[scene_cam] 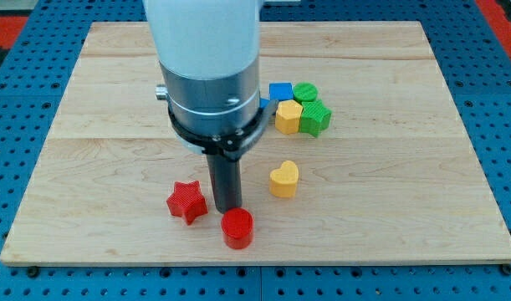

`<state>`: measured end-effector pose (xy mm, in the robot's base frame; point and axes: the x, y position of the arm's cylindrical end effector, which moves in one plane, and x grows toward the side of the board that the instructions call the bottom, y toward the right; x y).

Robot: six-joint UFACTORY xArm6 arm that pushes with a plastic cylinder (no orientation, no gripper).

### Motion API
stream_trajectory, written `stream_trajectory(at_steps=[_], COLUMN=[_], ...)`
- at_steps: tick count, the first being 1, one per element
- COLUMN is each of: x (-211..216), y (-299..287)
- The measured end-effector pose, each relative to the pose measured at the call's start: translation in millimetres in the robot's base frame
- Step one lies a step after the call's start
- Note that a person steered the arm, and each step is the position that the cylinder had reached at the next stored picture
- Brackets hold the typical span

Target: Move the yellow heart below the yellow hexagon

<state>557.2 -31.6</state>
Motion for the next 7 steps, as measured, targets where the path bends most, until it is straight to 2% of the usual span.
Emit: stream_trajectory(at_steps=[4,7], x=[-8.5,-52.9], y=[59.3,66.7])
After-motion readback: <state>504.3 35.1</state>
